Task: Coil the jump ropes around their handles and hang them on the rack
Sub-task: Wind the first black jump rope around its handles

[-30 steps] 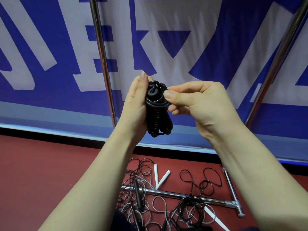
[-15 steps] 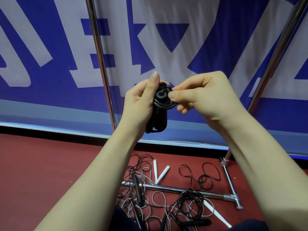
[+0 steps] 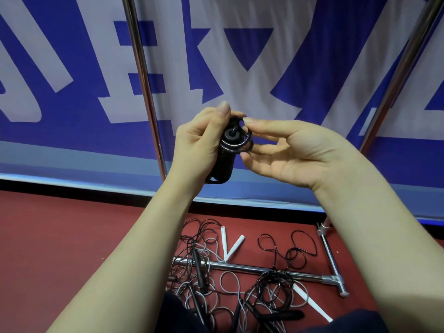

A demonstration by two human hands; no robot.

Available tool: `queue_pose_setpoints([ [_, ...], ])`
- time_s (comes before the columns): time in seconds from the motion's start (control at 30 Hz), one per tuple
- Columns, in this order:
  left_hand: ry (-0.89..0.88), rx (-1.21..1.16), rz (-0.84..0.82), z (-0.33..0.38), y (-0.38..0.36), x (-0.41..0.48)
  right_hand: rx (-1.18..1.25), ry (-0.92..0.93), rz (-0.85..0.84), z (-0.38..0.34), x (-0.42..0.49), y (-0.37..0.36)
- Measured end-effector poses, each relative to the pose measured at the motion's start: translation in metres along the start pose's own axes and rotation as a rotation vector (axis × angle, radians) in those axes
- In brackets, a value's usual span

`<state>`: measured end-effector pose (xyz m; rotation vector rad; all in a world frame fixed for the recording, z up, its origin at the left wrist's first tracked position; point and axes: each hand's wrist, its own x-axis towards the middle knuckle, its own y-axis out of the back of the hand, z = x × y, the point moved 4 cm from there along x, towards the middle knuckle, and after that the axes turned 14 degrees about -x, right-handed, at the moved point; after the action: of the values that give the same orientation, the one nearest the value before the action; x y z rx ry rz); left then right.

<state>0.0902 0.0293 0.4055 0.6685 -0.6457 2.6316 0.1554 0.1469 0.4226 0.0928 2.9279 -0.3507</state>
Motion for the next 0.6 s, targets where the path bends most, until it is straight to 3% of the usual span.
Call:
queue_pose_setpoints([
  [0.27,-0.08,0.028,-0.002,0.005,0.0061,0.0043,-0.059,-0.013,0.057,0.0024,0.0028,0.0022],
  [0.47,-0.06,-0.024,0.035,0.0059,0.0091,0.0067,0.033,-0.017,0.048,0.0036,0.0032,-0.0027],
  [0.6,-0.07,-0.029,0.066,0.0068,0.0068,0.0058,0.026,0.034,0.129,0.0034,0.0053,-0.0042],
])
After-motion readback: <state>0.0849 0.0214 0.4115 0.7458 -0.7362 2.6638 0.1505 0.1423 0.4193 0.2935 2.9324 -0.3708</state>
